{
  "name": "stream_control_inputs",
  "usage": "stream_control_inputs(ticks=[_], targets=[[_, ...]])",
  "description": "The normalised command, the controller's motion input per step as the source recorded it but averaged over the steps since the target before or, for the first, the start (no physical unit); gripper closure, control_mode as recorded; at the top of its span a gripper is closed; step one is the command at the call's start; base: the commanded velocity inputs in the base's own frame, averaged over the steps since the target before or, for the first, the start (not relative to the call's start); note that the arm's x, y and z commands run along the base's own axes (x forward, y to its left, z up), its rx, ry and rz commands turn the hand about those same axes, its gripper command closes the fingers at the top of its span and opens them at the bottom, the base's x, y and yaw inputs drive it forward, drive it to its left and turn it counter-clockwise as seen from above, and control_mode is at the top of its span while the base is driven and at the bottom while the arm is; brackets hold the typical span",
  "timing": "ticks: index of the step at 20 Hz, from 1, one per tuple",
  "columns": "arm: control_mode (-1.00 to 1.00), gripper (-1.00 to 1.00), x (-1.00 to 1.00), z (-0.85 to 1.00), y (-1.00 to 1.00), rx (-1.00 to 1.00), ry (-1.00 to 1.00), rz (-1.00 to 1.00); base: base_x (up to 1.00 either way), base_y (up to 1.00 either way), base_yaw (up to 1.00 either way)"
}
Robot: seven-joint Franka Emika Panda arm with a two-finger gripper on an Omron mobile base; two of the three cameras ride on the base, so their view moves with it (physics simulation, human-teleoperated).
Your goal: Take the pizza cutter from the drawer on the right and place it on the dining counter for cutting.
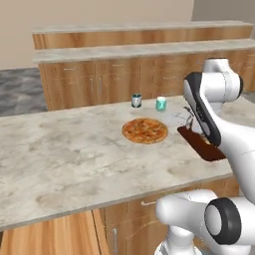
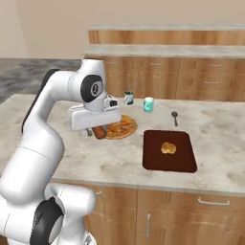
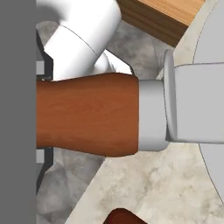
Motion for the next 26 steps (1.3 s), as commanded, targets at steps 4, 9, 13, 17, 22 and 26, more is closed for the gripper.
stream_control_inputs(ticks=[4,9,13,17,22,26], targets=[[1.00,1.00,0.00,0.00,0.00,0.00,0.00,0.00,0.40,-0.24,0.32],[1.00,1.00,0.00,0.00,0.00,0.00,0.00,0.00,0.20,-0.24,0.23],[1.00,1.00,0.00,0.00,0.00,0.00,0.00,0.00,0.23,-0.22,0.08],[1.00,1.00,0.00,0.00,0.00,0.00,0.00,0.00,0.52,-0.21,0.00],[-1.00,1.00,0.13,-0.15,-0.11,0.01,0.00,-0.06,0.23,-0.05,-0.03],[-1.00,1.00,0.55,-0.69,-0.58,0.07,0.00,-0.15,0.00,0.00,0.00]])
